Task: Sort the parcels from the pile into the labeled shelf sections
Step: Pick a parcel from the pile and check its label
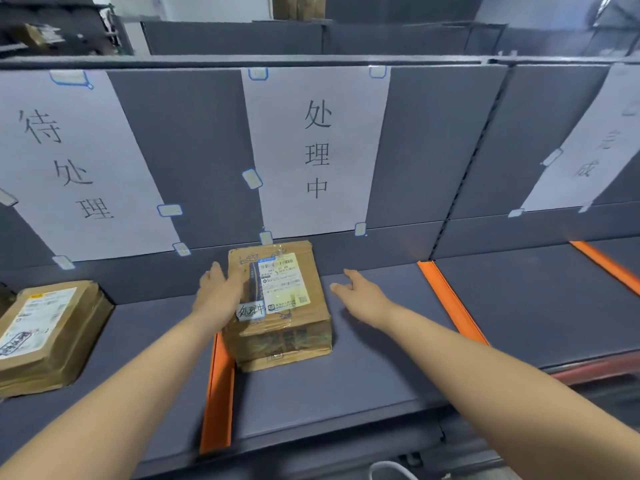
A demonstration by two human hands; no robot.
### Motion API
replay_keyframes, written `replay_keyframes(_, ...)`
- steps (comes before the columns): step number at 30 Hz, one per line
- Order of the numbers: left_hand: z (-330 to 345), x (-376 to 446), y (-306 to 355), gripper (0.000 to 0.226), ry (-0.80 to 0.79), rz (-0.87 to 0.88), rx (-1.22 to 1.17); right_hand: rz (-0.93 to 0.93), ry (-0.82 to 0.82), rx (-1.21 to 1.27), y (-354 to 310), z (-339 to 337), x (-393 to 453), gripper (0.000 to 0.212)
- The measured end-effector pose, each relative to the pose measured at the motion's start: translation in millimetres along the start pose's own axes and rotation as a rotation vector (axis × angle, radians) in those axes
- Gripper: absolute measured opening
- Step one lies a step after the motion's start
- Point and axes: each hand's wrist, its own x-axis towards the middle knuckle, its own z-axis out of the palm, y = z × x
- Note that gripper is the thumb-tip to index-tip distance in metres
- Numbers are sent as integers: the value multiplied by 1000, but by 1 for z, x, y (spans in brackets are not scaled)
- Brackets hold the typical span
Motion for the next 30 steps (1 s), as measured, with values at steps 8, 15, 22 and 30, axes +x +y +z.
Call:
replay_keyframes(8,31,-41,83,54,-76,344,-14,55,189,45,26,-70,-31,59)
replay_keyframes(15,99,-74,150,44,-307,371,-112,40,350,55,54,-134,-60,55)
replay_keyframes(22,164,-113,201,51,-497,418,8,39,429,73,102,-205,-94,53)
replay_keyframes(30,247,-181,281,56,-599,482,192,78,492,38,178,-322,-133,47)
